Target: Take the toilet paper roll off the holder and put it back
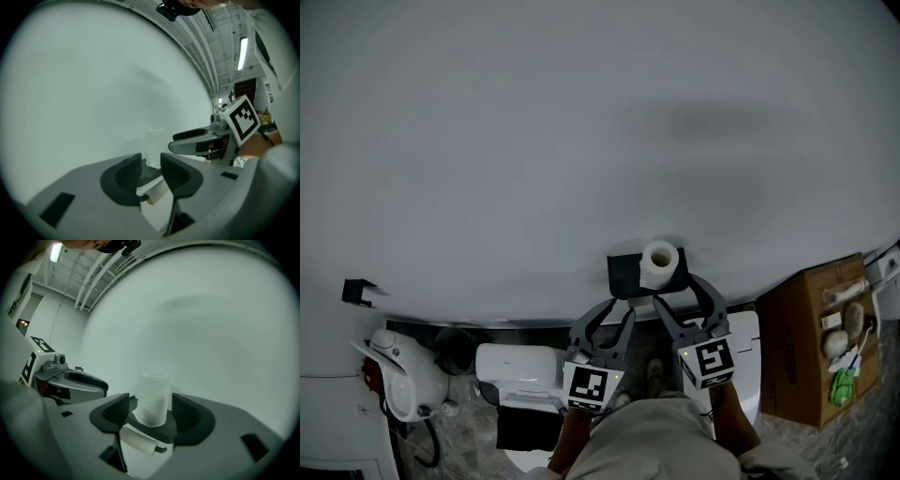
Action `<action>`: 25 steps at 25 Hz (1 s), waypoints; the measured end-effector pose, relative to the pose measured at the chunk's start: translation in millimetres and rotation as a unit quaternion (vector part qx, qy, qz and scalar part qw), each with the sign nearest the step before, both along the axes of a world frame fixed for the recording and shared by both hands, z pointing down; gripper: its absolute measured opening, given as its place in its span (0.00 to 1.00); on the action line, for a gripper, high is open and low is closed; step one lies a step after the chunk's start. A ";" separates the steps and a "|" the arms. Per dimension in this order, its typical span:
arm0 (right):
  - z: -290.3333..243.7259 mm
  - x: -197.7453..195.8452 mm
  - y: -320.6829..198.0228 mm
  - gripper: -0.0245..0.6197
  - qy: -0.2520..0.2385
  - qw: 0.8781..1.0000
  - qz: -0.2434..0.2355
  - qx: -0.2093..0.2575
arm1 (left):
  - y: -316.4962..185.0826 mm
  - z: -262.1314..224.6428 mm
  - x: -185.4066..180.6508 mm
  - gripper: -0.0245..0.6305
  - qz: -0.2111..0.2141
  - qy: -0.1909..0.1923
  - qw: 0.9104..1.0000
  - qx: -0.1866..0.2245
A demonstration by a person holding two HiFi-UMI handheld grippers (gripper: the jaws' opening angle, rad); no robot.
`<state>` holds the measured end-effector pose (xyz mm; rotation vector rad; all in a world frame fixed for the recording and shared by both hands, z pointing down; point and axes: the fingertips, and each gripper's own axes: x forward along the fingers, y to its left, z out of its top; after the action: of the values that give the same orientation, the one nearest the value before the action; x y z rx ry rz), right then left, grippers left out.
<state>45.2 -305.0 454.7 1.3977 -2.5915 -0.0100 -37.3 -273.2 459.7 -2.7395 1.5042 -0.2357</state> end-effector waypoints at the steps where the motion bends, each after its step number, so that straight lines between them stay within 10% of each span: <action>1: 1.1 -0.6 -2.6 0.48 0.001 1.000 -0.002 -0.003 | -1.6 0.2 0.7 0.24 0.000 -0.001 1.000 0.001; 25: 9.7 -18.7 -39.5 0.46 0.012 0.999 -0.035 -0.010 | -13.3 5.1 -5.7 0.24 -0.024 0.002 1.000 -0.011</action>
<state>26.5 -344.6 464.3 1.2914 -2.6128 -0.0115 -42.9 -286.5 464.8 -2.7247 1.5791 -0.2485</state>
